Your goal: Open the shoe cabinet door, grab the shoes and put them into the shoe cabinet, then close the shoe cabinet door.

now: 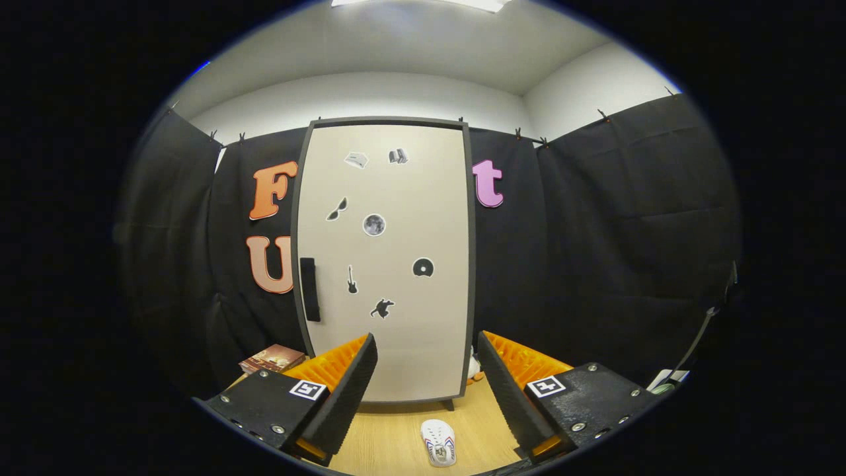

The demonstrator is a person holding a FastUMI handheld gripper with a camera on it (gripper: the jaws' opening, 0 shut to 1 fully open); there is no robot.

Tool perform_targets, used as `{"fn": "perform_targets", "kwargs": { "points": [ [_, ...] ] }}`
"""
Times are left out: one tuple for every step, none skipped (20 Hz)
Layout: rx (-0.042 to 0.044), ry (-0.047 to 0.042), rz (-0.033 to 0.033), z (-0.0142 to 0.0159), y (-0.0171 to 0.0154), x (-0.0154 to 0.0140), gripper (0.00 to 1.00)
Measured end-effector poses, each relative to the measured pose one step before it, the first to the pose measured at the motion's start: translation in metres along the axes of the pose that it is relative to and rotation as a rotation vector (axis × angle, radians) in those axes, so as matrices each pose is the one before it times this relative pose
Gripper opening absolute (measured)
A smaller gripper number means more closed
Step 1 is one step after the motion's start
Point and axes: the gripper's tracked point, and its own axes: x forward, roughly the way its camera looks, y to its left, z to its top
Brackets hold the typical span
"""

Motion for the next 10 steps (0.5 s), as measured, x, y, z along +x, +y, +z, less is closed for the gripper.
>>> {"fn": "perform_targets", "kwargs": {
  "points": [
    [0.00547,0.00257,0.01539,-0.00086,0.01114,0.00597,0.95],
    [0.00274,0.00016,0.01487,-0.00077,0.01096,0.00726,0.95],
    [0.00037,-0.0019,0.01305,-0.00001,0.01137,0.00818,0.95],
    [-0.0005,0.00015,0.00923,-0.00027,0.01066,0.0093,0.95],
    [0.00095,-0.00156,0.00962,0.0008,0.01136,0.00931,0.95],
    [0.00129,-0.0021,0.01116,0.00159,0.01208,0.00959,0.95],
    [0.002,-0.00049,0.01519,0.00062,0.0131,0.01048,0.95],
    [0.0018,0.00208,0.01619,0.00112,0.01362,0.01031,0.95],
    [-0.00185,0.00062,0.01375,0.00113,0.01273,0.01182,0.95],
    [-0.00724,0.00133,0.01034,0.00062,0.01124,0.01135,0.95]
  ]
}}
